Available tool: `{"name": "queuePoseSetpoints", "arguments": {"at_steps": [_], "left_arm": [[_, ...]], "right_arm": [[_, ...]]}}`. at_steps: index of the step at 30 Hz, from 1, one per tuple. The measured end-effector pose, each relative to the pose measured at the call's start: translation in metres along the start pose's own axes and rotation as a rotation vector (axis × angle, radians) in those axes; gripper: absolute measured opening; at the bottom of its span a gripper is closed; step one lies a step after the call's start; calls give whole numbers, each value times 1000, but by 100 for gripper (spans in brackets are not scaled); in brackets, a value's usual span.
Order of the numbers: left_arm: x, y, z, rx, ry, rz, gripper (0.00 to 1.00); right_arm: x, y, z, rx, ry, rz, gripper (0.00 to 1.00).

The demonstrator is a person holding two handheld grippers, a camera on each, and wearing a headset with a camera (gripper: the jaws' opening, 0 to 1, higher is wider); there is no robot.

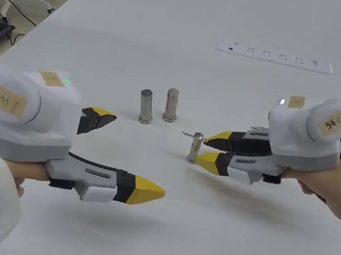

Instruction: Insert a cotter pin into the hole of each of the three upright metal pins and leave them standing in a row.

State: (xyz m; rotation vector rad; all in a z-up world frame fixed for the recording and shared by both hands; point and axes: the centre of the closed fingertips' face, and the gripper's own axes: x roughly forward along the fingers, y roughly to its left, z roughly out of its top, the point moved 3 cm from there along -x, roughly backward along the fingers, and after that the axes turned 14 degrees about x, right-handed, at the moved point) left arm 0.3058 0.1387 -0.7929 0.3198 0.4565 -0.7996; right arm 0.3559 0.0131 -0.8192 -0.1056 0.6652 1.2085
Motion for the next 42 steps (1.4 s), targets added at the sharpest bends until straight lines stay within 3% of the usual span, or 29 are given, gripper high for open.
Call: {"name": "queuePoseSetpoints", "arguments": {"at_steps": [13, 17, 26, 32, 42], "left_arm": [[-5, 6, -1, -6, 0, 16, 94], [-5, 6, -2, -7, 4, 16, 93], [-5, 12, -2, 0, 8, 35, 94], [-6, 18, -4, 3, 19, 46, 94], [-4, 51, 0, -29, 18, 139, 88]], "right_arm": [[-57, 10, 0, 108, -138, -138, 39], [-73, 12, 1, 182, -193, -184, 47], [-94, 15, -8, 258, -225, -254, 69], [-101, 18, -22, 306, -196, -279, 83], [-105, 28, -39, 339, -125, -293, 99]]}}
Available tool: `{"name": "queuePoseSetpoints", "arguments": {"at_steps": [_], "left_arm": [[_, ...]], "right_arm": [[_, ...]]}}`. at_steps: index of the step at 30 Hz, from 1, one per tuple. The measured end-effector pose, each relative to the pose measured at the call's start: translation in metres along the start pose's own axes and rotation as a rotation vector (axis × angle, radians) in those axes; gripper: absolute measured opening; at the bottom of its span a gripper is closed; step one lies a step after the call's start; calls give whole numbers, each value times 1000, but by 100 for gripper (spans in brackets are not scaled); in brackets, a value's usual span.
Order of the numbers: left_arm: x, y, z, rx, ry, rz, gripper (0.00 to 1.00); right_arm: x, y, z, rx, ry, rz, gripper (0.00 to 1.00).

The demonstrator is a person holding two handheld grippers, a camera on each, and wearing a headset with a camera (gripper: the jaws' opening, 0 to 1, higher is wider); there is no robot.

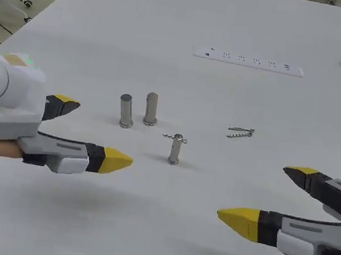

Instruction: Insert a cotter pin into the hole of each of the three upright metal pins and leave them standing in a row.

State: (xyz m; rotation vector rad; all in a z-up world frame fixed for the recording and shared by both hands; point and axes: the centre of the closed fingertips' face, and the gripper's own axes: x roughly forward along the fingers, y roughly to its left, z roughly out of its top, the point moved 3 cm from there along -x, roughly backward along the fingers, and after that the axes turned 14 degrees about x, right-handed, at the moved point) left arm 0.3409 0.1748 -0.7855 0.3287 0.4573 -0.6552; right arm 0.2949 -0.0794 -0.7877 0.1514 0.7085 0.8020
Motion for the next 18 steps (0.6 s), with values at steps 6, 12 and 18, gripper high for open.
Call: {"name": "queuePoseSetpoints", "arguments": {"at_steps": [6, 12, 18], "left_arm": [[10, 19, -4, -31, 42, 63, 82], [24, 27, -5, -51, 49, 76, 72], [37, 31, -3, -32, 67, 94, 61]], "right_arm": [[-4, 3, -8, -1, 29, -9, 100], [-7, 4, -13, 10, 32, -8, 100], [-9, 1, -18, 30, 35, -18, 100]]}}
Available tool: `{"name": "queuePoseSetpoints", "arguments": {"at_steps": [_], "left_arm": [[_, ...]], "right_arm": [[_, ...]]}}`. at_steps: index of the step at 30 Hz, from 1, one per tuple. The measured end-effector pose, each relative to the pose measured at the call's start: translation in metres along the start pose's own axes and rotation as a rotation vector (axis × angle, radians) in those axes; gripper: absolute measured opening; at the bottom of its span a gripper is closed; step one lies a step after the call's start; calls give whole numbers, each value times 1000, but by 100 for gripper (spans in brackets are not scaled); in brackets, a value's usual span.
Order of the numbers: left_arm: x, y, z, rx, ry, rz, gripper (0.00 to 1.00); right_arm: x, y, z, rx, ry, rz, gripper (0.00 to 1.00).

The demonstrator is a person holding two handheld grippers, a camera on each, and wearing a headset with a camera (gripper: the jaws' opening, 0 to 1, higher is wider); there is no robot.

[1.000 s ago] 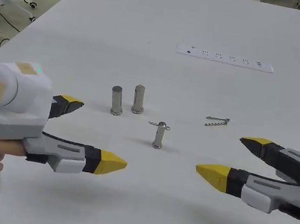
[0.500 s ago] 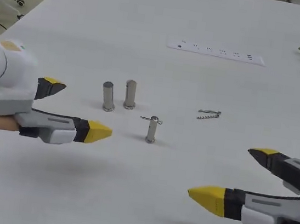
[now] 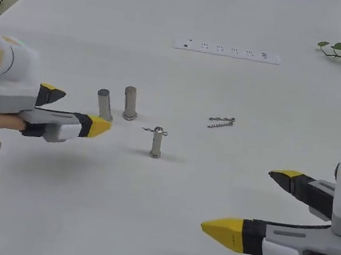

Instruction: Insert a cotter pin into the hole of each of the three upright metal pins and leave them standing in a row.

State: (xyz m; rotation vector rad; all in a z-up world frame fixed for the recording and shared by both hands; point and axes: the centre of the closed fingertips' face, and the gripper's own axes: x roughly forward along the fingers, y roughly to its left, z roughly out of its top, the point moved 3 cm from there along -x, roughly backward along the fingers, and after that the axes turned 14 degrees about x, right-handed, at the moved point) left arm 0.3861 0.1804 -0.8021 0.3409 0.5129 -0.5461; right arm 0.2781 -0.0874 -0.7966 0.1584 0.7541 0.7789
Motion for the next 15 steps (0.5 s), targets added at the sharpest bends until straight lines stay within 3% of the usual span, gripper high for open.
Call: {"name": "queuePoseSetpoints", "arguments": {"at_steps": [6, 12, 15], "left_arm": [[14, -2, -1, 32, 33, -11, 45], [27, -3, -1, 32, 40, 0, 35], [30, -1, -3, 10, 69, 17, 27]], "right_arm": [[0, 3, -2, 9, 1, -1, 100], [1, 7, -3, 10, 3, 2, 100], [1, 7, -2, 24, -8, 3, 100]]}}
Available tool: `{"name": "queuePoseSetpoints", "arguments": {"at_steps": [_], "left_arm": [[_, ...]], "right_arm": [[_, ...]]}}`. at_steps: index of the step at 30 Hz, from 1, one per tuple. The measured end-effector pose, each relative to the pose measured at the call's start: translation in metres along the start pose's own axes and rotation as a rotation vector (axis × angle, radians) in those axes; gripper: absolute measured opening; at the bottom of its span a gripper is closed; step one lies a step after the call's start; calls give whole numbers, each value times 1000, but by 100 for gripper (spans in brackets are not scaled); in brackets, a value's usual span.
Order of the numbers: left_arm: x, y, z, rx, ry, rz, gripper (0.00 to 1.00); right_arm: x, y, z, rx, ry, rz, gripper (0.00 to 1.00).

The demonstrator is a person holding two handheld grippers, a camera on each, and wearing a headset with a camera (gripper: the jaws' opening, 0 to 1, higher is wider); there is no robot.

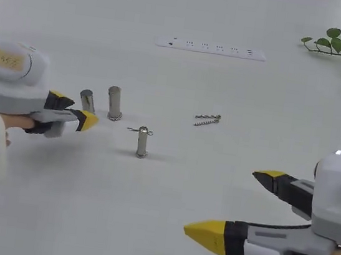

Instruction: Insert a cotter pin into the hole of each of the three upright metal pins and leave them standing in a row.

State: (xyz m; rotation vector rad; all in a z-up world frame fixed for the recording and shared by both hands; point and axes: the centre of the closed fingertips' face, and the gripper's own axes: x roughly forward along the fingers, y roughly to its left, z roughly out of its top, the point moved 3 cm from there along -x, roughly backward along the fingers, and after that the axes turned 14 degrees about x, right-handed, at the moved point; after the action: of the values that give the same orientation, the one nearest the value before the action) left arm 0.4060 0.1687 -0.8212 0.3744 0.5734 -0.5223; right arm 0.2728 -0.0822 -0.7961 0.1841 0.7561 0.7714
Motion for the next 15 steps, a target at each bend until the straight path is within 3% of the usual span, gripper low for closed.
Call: {"name": "queuePoseSetpoints", "arguments": {"at_steps": [7, 15], "left_arm": [[5, 0, 7, -51, -27, 4, 19], [12, -3, 13, -16, -15, -5, 14]], "right_arm": [[1, 1, -4, 19, 2, 9, 100], [2, 2, -6, 28, 3, 19, 100]]}}
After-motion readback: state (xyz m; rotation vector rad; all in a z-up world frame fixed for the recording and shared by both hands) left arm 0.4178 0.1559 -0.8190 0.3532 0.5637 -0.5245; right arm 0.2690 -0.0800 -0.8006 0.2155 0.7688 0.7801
